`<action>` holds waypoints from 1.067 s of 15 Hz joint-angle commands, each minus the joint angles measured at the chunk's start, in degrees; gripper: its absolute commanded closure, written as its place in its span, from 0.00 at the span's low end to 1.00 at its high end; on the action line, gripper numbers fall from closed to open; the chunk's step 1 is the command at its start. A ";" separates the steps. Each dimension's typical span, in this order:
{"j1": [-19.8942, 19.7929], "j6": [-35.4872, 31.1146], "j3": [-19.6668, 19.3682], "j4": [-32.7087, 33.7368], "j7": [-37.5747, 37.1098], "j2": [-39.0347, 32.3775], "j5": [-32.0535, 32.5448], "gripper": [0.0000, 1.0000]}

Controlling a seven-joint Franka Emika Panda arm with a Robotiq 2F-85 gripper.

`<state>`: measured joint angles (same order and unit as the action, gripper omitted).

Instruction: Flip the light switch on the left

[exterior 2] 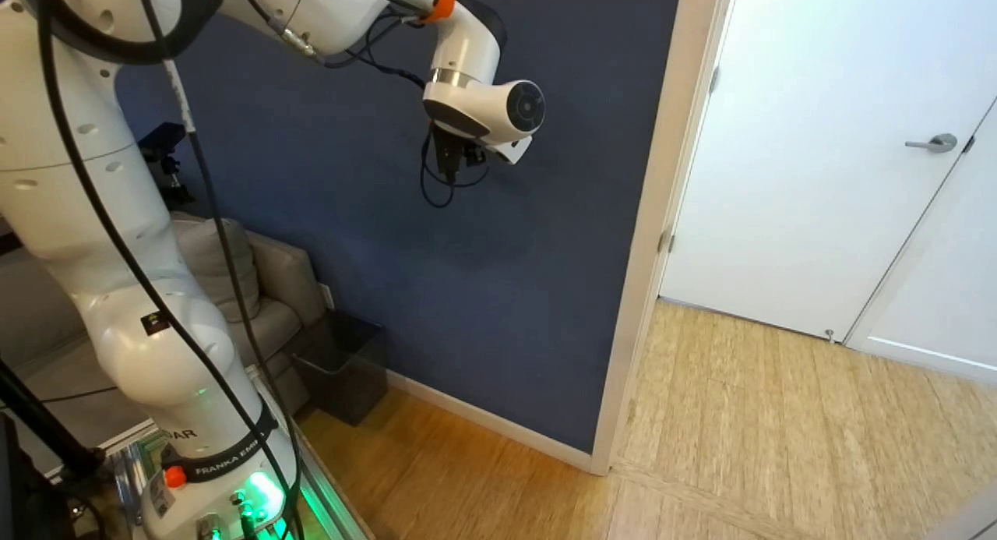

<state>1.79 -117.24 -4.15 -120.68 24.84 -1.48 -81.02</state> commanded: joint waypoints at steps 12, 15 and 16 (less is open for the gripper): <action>-1.25 1.01 1.81 4.01 0.00 -6.02 -7.64 0.00; -1.21 0.77 1.85 4.11 -0.19 -6.33 -8.57 0.00; -1.18 0.74 1.86 4.20 -0.43 -6.47 -8.73 0.00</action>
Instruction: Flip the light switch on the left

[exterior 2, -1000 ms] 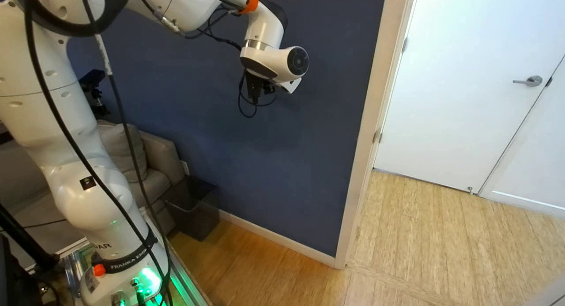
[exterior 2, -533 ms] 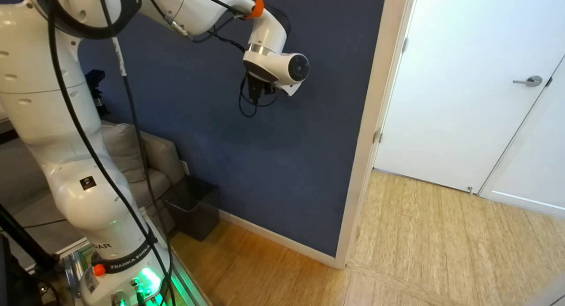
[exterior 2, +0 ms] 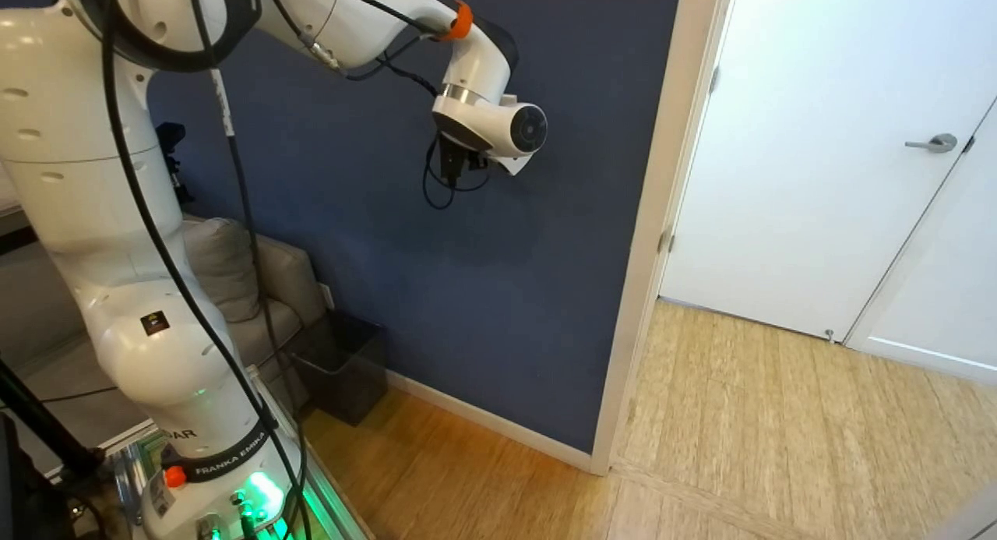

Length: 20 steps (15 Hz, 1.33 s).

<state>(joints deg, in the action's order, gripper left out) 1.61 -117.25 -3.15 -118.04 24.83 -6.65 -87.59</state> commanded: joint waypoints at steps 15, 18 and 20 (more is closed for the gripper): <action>-0.76 1.76 1.01 1.92 -3.68 -2.92 -2.40 0.00; -0.80 2.12 0.94 1.77 -4.75 -3.06 -1.98 0.00; -0.87 2.34 0.88 1.70 -5.17 -3.05 -1.90 0.00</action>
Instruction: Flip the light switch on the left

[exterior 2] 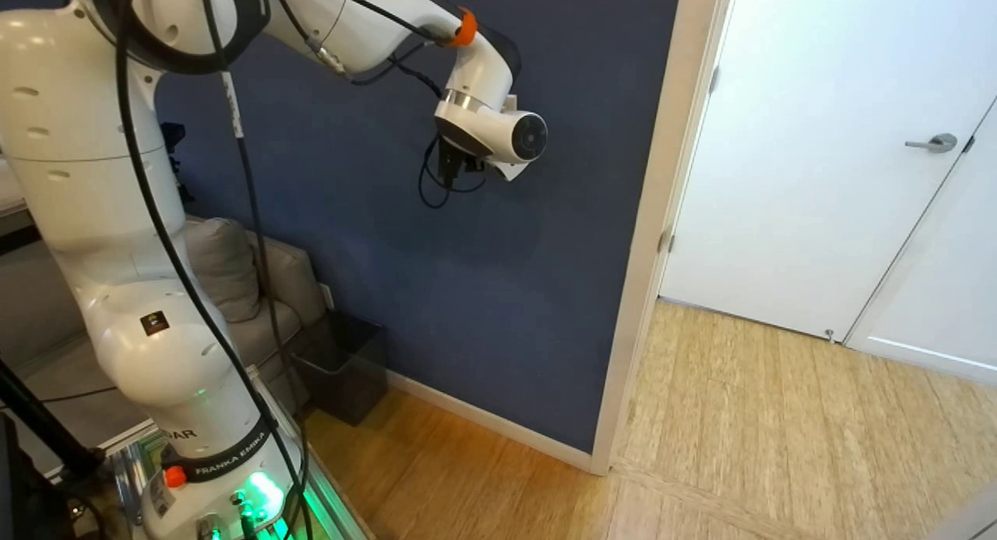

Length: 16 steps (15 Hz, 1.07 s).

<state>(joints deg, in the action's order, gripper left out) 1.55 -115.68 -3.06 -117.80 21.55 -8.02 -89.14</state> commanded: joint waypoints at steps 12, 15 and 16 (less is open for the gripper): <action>-1.36 1.24 0.43 0.48 -3.42 -2.05 -0.09 0.00; -1.55 1.55 0.44 0.61 -3.21 -1.98 -0.21 0.00; -1.60 1.83 0.45 0.67 -2.95 -1.67 -0.05 0.00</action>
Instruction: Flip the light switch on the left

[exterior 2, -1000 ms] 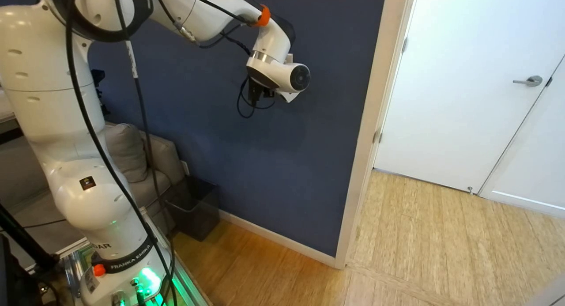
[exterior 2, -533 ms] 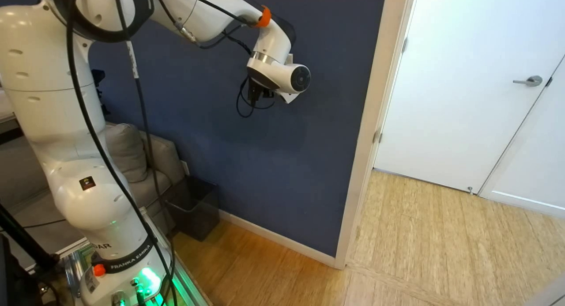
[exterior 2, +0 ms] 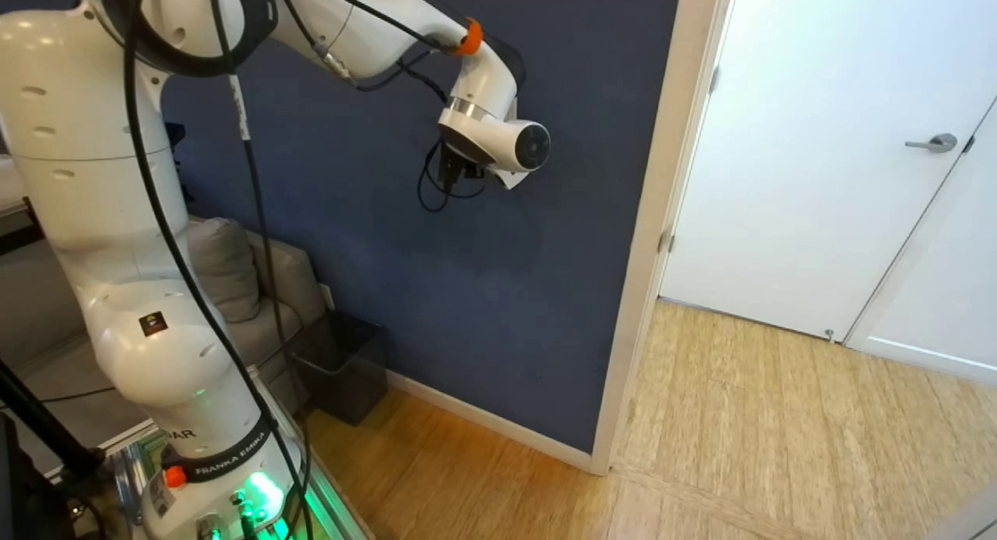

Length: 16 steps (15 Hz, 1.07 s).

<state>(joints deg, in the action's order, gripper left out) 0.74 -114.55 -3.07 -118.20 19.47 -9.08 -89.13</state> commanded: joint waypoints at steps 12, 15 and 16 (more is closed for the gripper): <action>0.49 -2.71 1.31 -1.29 -24.29 13.03 30.01 0.00; 0.58 1.60 3.19 0.43 -33.06 17.91 43.50 0.00; 0.65 2.21 4.22 0.75 -36.88 19.86 47.76 0.00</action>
<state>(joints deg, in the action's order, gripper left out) 1.23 -114.58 -1.04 -117.55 -7.86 5.00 -52.08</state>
